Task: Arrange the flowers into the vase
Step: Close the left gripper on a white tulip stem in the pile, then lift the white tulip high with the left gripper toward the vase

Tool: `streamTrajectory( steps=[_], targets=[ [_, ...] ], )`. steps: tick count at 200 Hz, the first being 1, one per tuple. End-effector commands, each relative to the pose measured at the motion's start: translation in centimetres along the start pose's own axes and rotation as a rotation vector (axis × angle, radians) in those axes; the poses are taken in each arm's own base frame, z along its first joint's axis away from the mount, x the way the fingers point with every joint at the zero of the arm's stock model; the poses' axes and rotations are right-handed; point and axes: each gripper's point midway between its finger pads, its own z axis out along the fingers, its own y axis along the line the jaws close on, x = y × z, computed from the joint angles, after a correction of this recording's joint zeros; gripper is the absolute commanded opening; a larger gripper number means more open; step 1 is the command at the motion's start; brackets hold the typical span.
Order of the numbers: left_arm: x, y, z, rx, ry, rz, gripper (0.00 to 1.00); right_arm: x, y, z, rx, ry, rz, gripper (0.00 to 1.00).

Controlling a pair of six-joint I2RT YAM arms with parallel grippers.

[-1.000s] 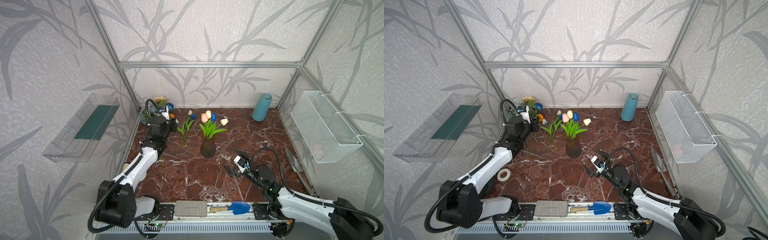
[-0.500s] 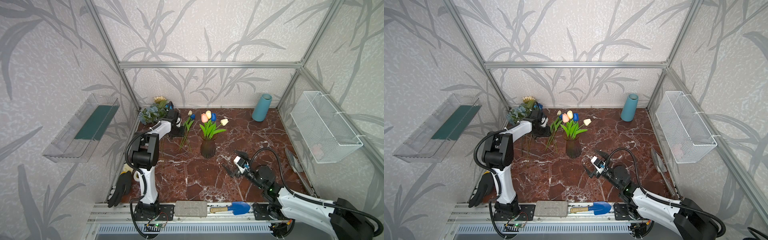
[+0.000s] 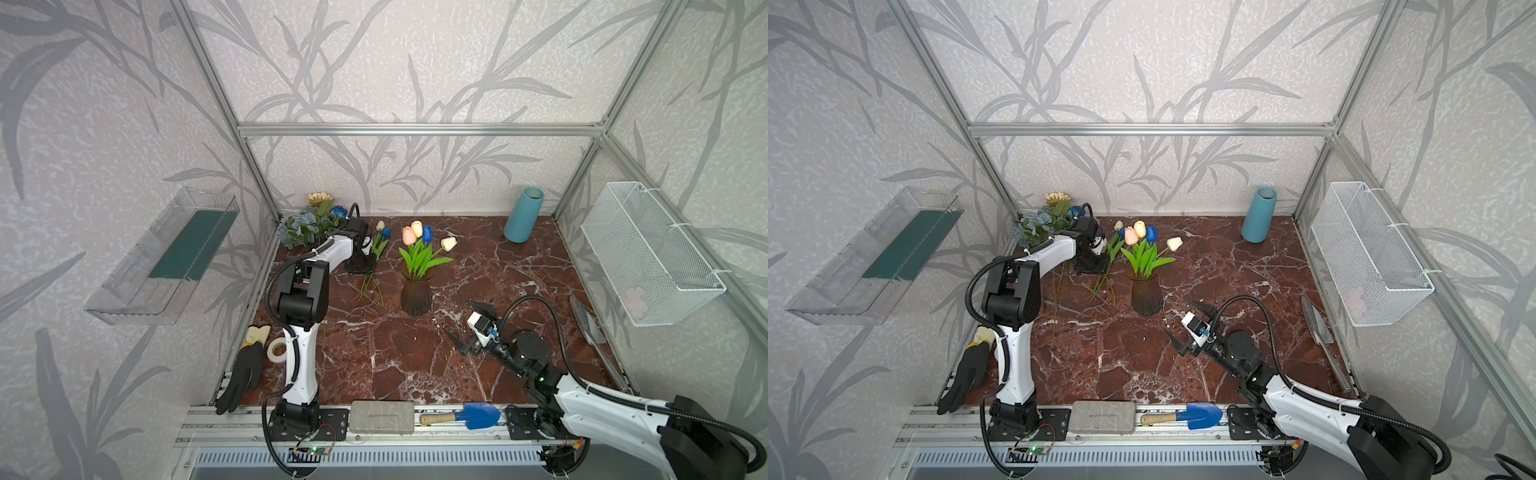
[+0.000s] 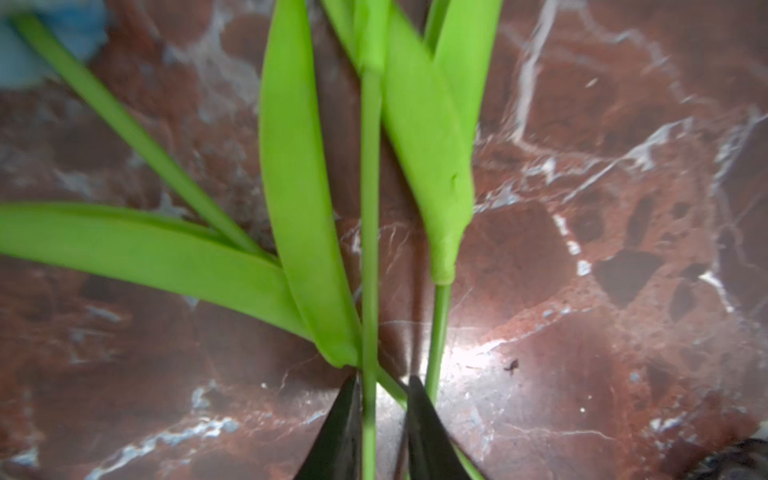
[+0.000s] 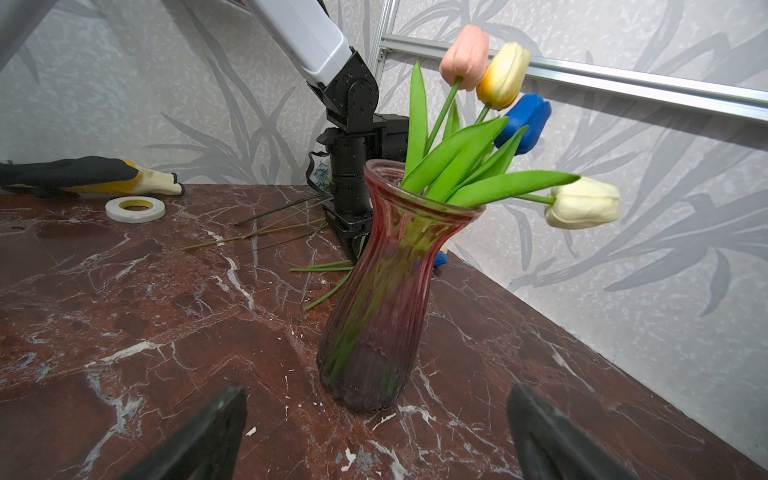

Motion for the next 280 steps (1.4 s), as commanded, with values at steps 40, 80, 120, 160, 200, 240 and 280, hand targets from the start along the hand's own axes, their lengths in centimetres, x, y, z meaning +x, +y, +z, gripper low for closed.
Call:
streamTrajectory(
  steps=[40,80,120,160,200,240,280],
  targets=[
    [0.0,0.3,0.6,-0.043,0.057,0.025,0.07,-1.3,-0.1,0.2,0.0,-0.032,-0.008,0.98],
    [-0.4,0.0,-0.7,-0.065,0.037,0.038,0.0,-1.3,-0.2,0.3,0.002,-0.029,-0.007,0.98],
    [-1.4,-0.6,-4.1,-0.082,-0.044,0.042,0.01,-1.2,-0.1,0.3,0.0,-0.028,-0.006,0.98],
    [-1.6,-0.4,-5.7,-0.107,-0.097,0.044,0.05,-1.2,-0.1,0.3,-0.001,-0.031,-0.003,0.98],
    [-1.6,-0.3,-5.8,-0.117,-0.11,0.05,0.0,-1.1,-0.2,0.3,0.003,-0.028,-0.002,0.98],
    [-3.1,-1.3,-9.5,-0.097,-0.273,0.042,0.0,-1.1,-0.3,0.1,0.012,-0.026,-0.003,0.98],
    [-4.4,-2.5,-17.2,-0.059,-0.67,0.015,0.0,-1.1,-0.3,0.2,0.011,-0.028,0.0,0.98]
  ],
)
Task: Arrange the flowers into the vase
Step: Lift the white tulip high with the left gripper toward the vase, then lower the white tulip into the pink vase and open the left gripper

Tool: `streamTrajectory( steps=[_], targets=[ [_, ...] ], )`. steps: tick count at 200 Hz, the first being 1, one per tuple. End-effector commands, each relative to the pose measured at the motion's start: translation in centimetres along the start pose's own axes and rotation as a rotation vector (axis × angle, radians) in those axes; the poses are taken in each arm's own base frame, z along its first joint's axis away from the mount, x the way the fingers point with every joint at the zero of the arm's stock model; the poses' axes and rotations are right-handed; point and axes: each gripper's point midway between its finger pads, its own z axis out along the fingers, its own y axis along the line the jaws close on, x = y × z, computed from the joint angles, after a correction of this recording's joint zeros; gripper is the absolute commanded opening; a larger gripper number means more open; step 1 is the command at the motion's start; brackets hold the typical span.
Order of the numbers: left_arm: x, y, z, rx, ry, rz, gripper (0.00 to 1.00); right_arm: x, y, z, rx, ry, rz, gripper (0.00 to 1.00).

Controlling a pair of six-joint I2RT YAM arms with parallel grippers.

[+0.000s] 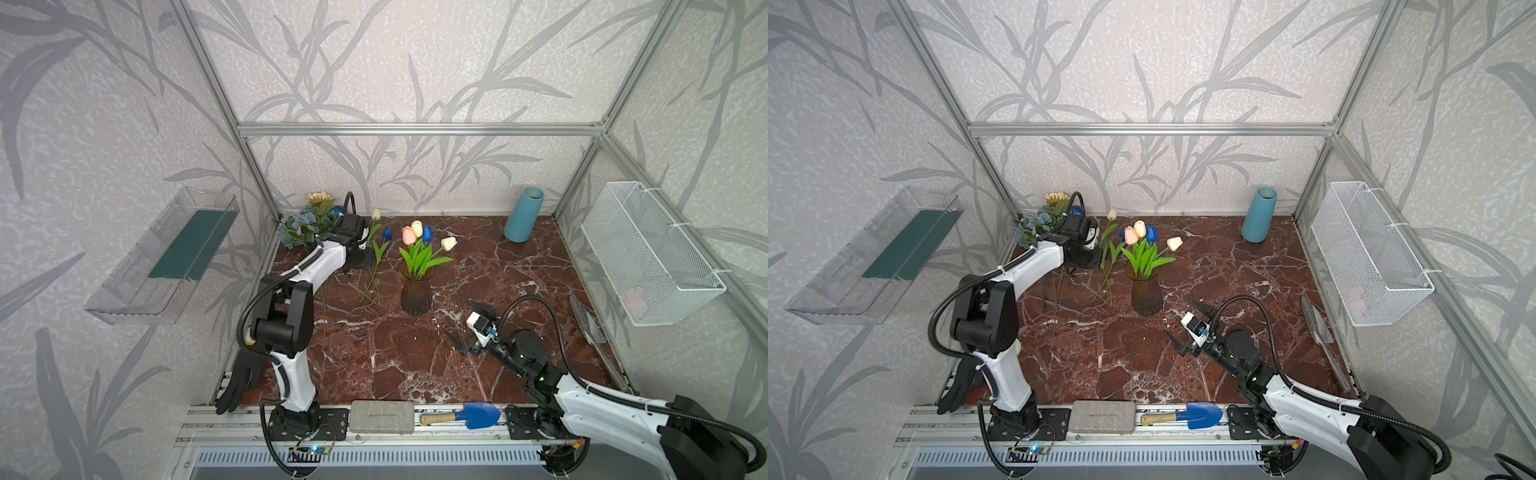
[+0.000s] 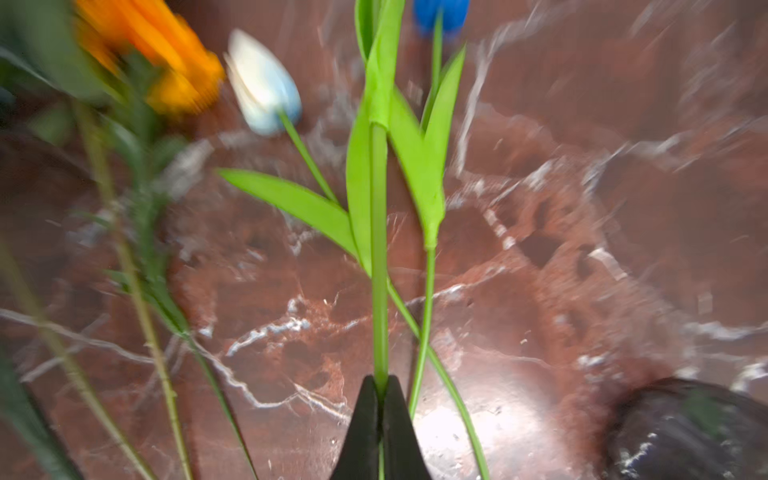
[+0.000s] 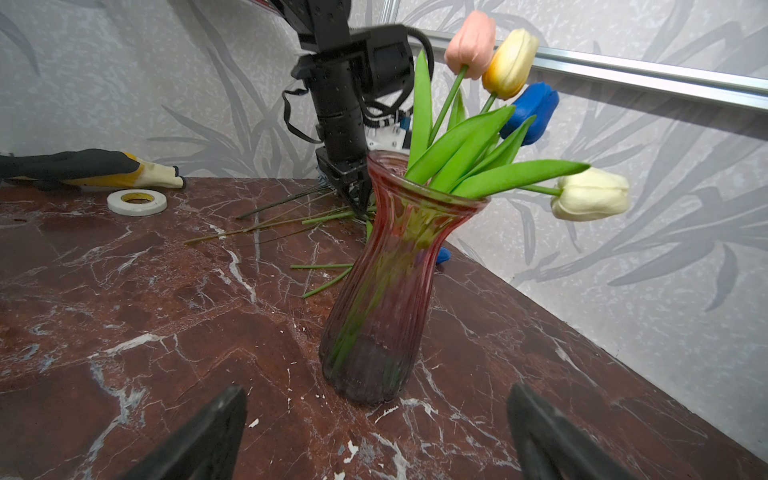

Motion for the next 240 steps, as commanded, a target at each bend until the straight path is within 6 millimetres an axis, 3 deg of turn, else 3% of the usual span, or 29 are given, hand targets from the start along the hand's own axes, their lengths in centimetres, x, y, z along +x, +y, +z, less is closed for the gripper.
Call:
streamTrajectory(
  steps=[1,34,58,99,122,150,166,240],
  targets=[
    [-5.6,-0.5,-6.2,0.021,-0.364,-0.048,0.0,-1.5,-0.5,0.2,0.021,-0.042,0.0,0.98],
    [-7.1,-1.0,-14.8,0.106,-0.821,-0.074,0.0,-1.5,-0.4,0.2,0.016,-0.047,0.001,0.98],
    [-7.0,-2.3,-20.5,0.19,-1.012,-0.024,0.0,-1.5,-0.5,0.3,0.023,-0.047,0.002,0.98],
    [-5.2,-7.7,-28.2,0.421,-1.245,0.208,0.0,-1.4,-0.5,0.5,0.021,-0.045,0.0,0.98],
    [-3.9,-10.7,-31.0,0.534,-1.336,0.316,0.0,-1.4,-0.2,0.5,0.007,-0.046,0.002,0.98],
    [-3.5,-13.5,-32.8,0.646,-1.362,0.367,0.0,-1.3,-0.4,0.5,0.016,-0.044,-0.003,0.98],
    [-3.5,-14.9,-32.6,0.707,-1.357,0.376,0.0,-1.3,-0.4,0.5,0.014,-0.042,-0.001,0.98],
    [-4.3,-17.9,-27.0,0.801,-1.321,0.3,0.0,-1.5,-0.4,0.3,0.013,-0.05,0.001,0.98]
  ],
)
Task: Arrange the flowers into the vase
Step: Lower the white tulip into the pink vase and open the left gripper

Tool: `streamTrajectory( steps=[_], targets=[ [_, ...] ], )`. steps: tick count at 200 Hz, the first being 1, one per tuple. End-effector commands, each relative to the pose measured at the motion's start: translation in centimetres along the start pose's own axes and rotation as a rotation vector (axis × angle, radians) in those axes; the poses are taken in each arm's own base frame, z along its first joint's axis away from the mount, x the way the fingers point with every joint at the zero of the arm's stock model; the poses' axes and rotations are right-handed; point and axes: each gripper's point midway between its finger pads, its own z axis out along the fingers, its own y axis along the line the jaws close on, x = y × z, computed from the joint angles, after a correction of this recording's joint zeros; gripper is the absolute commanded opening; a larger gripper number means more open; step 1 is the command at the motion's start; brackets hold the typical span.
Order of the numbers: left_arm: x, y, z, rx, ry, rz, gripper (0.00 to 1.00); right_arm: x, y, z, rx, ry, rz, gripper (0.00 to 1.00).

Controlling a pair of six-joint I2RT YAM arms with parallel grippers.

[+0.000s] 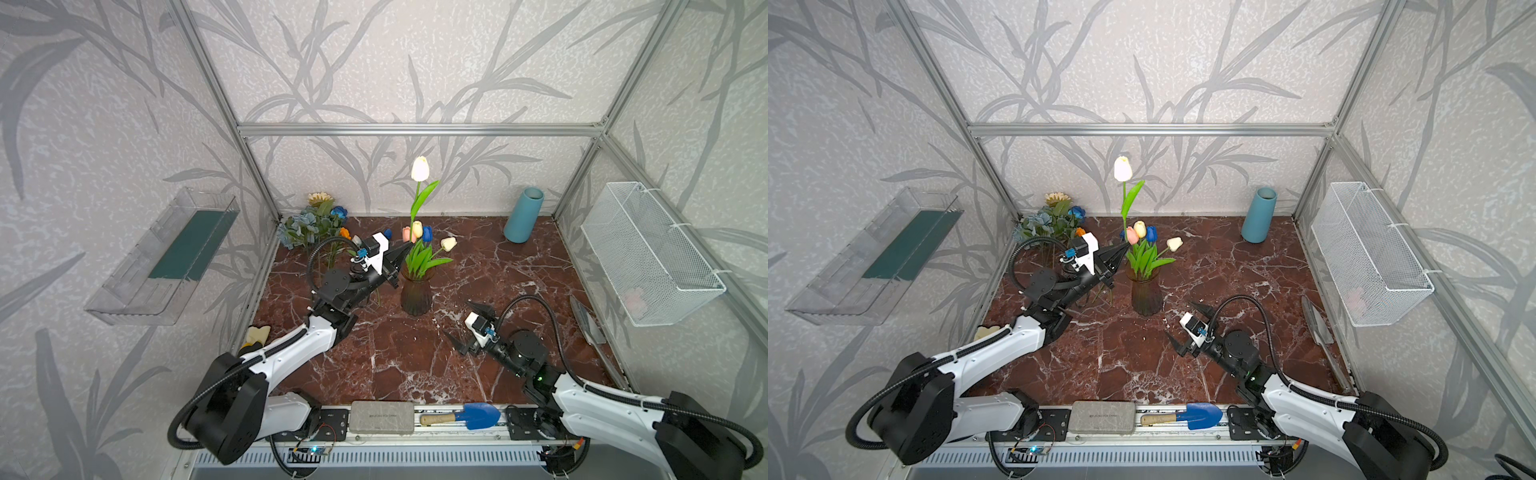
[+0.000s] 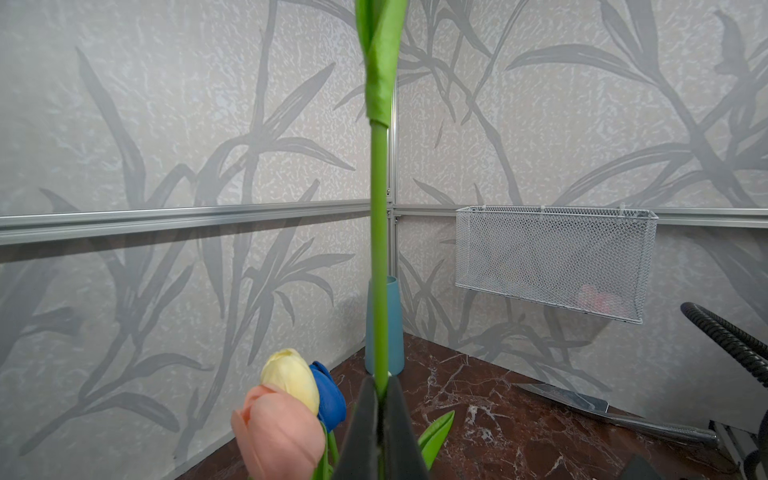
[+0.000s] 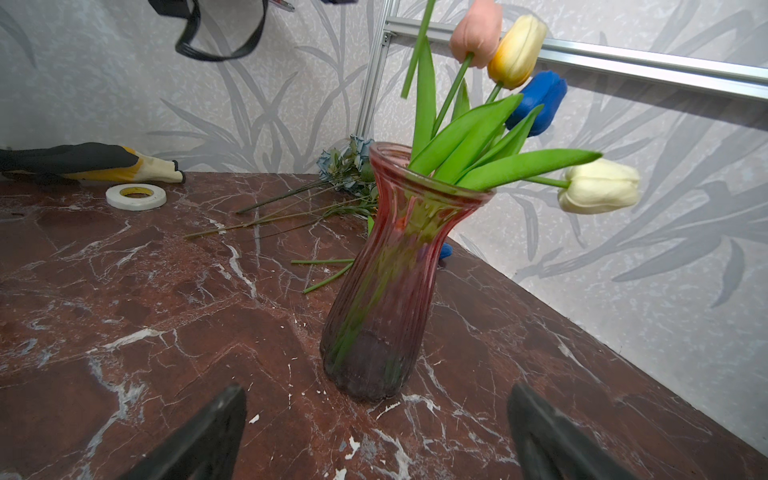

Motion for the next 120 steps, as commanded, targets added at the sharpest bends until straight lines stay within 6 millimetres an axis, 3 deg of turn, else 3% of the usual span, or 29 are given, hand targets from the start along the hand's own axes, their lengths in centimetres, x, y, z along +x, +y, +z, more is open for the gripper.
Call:
streamTrajectory(
  steps=[1,62,120],
  targets=[
    [-2.6,-0.5,0.6,0.028,-0.124,0.018,0.0,-2.0,-0.4,0.0,0.012,-0.063,0.0,0.98],
    [2.0,0.1,0.6,-0.012,-0.028,-0.015,0.0,-2.1,-0.5,-0.2,0.019,-0.068,0.0,0.98],
    [4.7,-0.1,-0.3,-0.035,0.047,-0.01,0.04,-2.0,-0.4,0.0,0.012,-0.064,0.001,0.98]
  ],
)
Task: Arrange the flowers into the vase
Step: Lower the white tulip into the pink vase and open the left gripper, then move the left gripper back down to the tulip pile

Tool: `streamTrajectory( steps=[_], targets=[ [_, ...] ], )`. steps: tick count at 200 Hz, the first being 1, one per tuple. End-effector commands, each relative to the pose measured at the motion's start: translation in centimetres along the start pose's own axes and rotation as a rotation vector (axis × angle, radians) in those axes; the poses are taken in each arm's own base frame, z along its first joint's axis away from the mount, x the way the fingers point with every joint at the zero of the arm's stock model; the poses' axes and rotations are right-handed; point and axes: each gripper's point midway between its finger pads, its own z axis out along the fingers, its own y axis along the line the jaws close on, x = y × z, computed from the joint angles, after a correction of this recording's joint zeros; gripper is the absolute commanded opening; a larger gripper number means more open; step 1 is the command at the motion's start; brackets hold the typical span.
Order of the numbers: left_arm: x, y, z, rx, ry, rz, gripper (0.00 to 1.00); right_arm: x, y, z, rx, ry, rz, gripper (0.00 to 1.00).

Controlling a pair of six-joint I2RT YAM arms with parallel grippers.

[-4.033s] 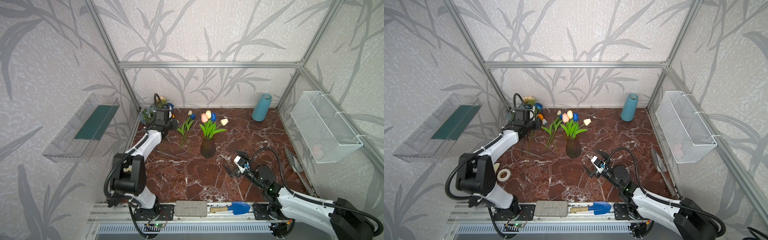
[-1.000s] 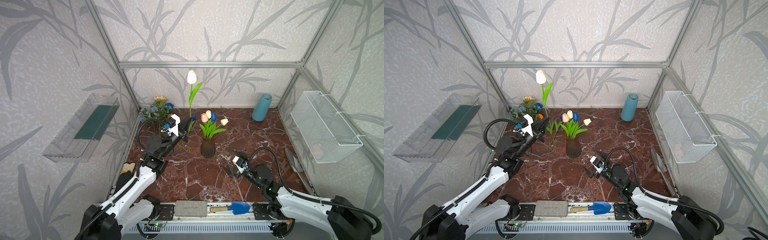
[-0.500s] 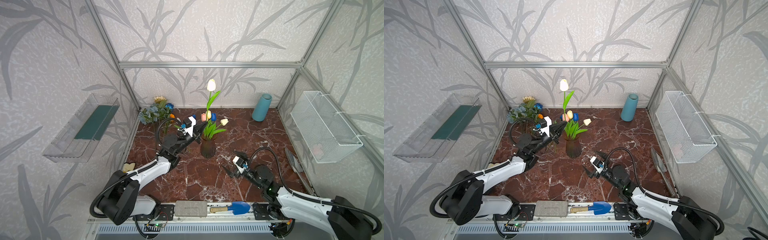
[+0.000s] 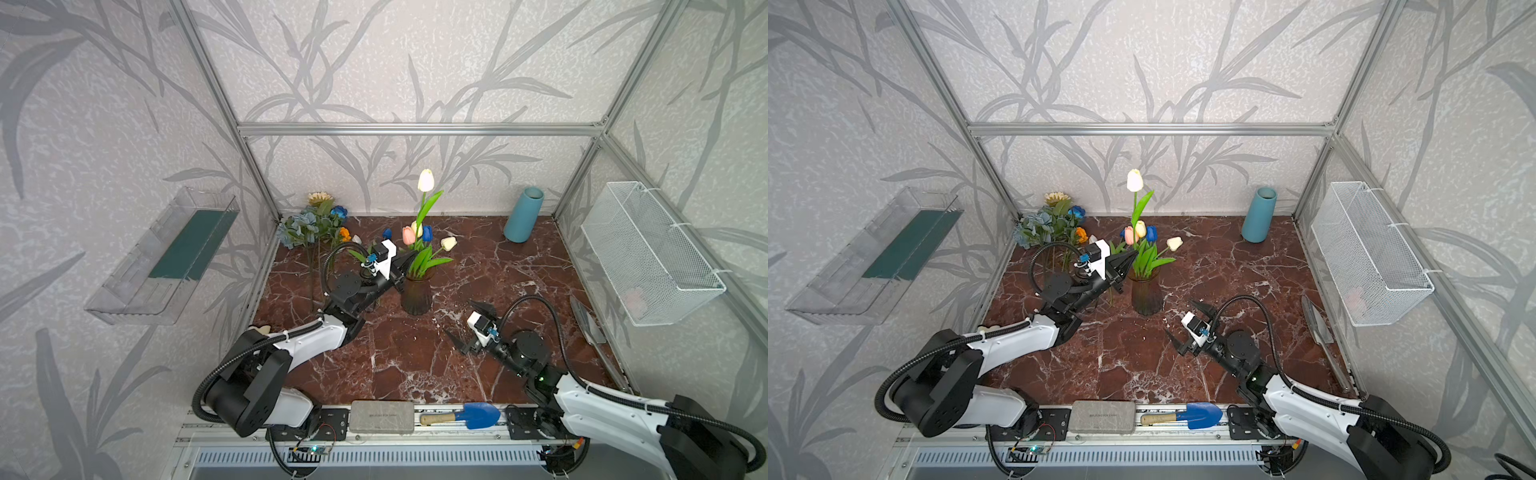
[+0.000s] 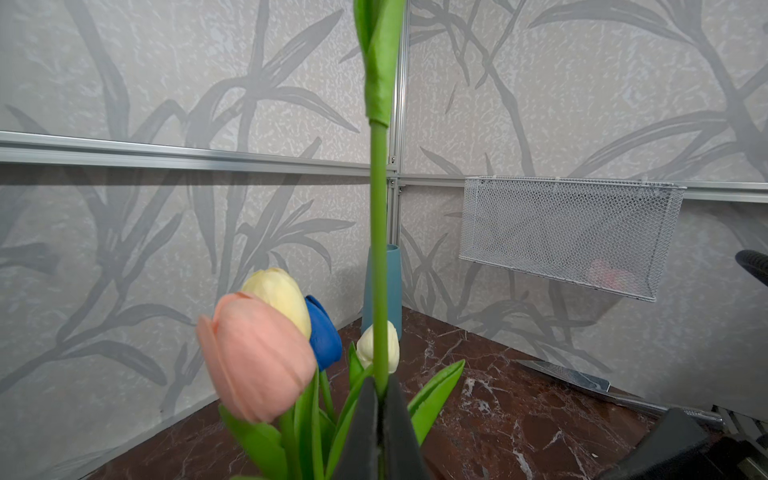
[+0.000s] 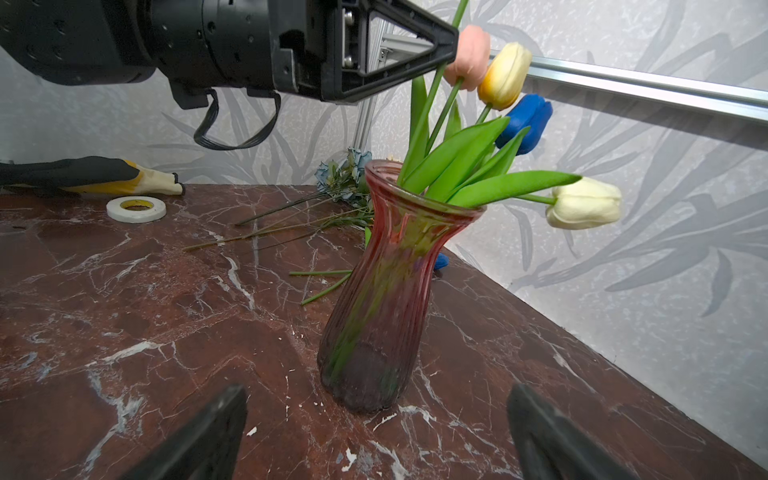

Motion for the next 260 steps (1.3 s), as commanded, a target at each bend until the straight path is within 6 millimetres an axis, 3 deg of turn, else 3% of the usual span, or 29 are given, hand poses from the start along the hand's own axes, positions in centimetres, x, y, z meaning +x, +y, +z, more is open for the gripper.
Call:
streamTrajectory(
  steps=[1,31,60,93,144,166,182,212,249,260],
  targets=[
    [0.0,-0.1,-0.2,-0.01,-0.008,0.022,0.04,-1.3,-0.2,0.2,0.006,-0.039,0.003,0.98],
    [1.4,0.2,-0.6,-0.029,0.021,0.017,0.08,-1.3,-0.3,0.3,0.008,-0.039,0.002,0.98],
    [2.1,0.4,-1.2,-0.051,0.04,0.019,0.19,-1.3,-0.2,0.3,0.004,-0.041,0.006,0.98],
    [2.4,0.5,-1.7,-0.065,0.089,0.03,0.2,-1.2,-0.1,0.4,-0.002,-0.041,0.011,0.98],
    [-0.2,1.3,-3.8,-0.162,0.167,0.114,0.28,-1.0,0.0,0.6,-0.004,-0.034,0.005,0.98],
    [-1.2,3.6,-5.5,-0.298,0.233,0.129,0.34,-1.1,-0.1,0.7,-0.001,-0.039,0.004,0.98],
    [-0.9,5.6,-7.0,-0.386,0.252,0.136,0.35,-1.2,0.1,0.7,-0.01,-0.04,0.007,0.98],
    [0.6,9.7,-9.5,-0.495,0.247,-0.012,0.39,-1.1,0.1,0.8,-0.01,-0.039,0.011,0.98],
    [0.8,8.7,-9.3,-0.424,0.272,0.018,0.46,-1.1,0.0,0.8,-0.006,-0.037,0.013,0.98],
    [1.2,9.5,-9.6,-0.471,0.297,0.01,0.46,-1.2,0.1,0.8,-0.012,-0.041,0.012,0.98]
  ],
)
